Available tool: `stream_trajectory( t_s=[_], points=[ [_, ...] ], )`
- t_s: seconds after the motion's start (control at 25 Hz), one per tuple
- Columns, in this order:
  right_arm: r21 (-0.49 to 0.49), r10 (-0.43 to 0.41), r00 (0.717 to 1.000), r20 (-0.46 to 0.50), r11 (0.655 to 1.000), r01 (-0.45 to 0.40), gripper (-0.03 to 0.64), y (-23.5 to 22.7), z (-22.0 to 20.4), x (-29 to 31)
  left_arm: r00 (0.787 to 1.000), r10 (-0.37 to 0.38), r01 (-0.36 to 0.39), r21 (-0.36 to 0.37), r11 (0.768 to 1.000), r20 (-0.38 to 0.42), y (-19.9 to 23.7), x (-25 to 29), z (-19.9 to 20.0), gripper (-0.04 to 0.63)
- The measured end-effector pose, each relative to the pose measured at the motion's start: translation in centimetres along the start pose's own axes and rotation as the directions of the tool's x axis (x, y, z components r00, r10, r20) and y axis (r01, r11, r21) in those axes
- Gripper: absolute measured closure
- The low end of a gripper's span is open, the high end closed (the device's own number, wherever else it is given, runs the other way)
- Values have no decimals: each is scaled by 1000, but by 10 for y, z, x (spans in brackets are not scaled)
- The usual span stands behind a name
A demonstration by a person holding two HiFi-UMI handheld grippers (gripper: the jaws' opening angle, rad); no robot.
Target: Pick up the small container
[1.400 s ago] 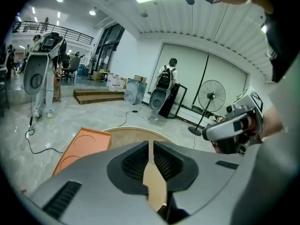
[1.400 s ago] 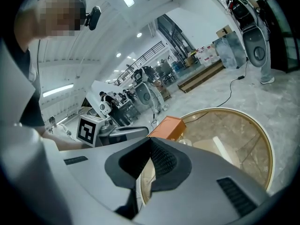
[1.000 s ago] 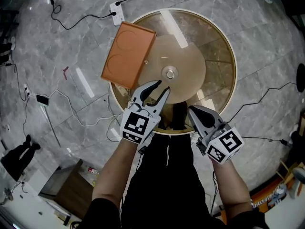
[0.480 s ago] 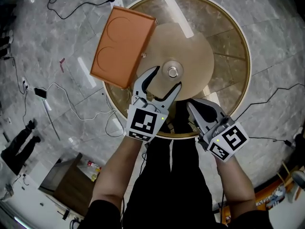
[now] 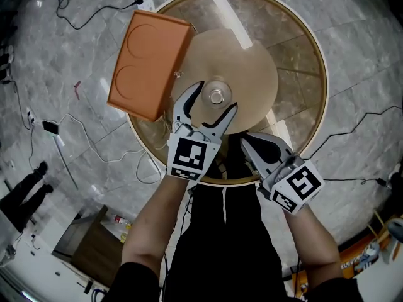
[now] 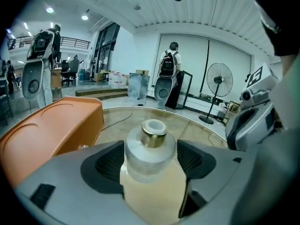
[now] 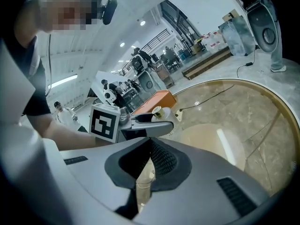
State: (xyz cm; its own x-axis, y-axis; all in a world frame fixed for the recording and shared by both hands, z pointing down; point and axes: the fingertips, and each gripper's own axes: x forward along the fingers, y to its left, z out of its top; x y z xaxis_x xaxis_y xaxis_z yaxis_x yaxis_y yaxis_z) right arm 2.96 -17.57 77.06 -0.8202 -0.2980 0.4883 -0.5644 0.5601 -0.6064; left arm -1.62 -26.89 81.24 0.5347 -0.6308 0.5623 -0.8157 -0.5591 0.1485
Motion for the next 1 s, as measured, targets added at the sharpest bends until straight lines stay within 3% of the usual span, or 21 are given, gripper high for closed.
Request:
stream_trajectory(
  t_s=[0.32, 0.68, 1.0],
  points=[
    [1, -10, 1000, 2, 1000, 10, 601, 4, -5, -12, 999, 52, -52, 43, 998, 14, 6, 18, 6, 242],
    [16, -50, 999, 18, 999, 50, 601, 24, -3, -40, 999, 29, -27, 73, 997, -29, 2, 11, 9, 249],
    [-24, -84, 995, 53, 996, 86, 601, 60, 34, -71, 1000, 14, -15, 44, 999, 12, -27, -54, 69, 249]
  ],
)
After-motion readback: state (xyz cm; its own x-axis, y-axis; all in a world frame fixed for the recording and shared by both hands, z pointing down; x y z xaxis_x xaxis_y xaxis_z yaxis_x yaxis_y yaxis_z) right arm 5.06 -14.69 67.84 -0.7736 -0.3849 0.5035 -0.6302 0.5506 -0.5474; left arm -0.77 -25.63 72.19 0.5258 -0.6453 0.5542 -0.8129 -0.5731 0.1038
